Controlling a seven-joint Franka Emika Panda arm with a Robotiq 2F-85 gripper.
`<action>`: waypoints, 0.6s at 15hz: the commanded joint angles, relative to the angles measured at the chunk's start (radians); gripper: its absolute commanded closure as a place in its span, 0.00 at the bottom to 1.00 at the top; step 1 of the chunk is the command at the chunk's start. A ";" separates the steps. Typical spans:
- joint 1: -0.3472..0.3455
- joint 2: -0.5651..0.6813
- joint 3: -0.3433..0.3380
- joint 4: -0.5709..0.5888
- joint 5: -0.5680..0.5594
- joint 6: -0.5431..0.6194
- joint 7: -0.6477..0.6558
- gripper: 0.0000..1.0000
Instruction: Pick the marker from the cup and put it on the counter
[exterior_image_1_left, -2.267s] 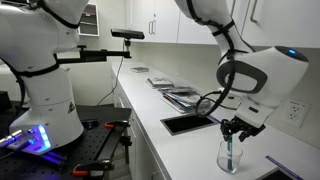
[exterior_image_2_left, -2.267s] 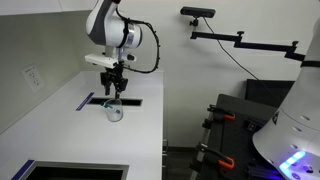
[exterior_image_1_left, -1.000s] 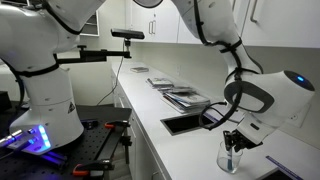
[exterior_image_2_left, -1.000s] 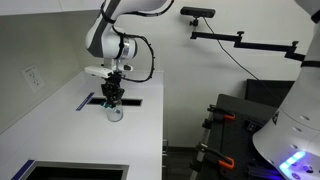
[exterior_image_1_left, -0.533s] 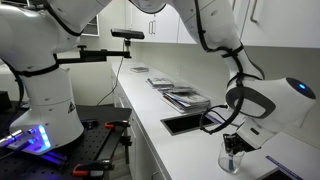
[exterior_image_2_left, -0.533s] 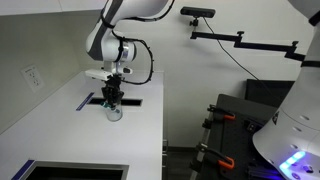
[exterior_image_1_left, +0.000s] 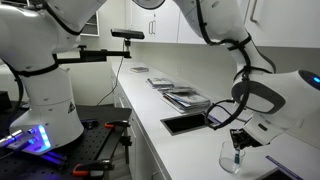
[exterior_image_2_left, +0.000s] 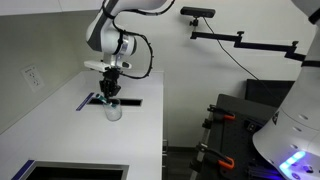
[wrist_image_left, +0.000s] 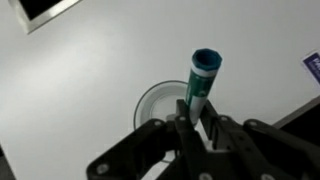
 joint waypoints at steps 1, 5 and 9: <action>-0.002 -0.104 0.010 -0.072 0.027 -0.013 -0.027 0.95; 0.041 -0.193 -0.010 -0.124 -0.030 -0.065 -0.005 0.95; 0.073 -0.185 0.016 -0.122 -0.075 -0.093 -0.113 0.95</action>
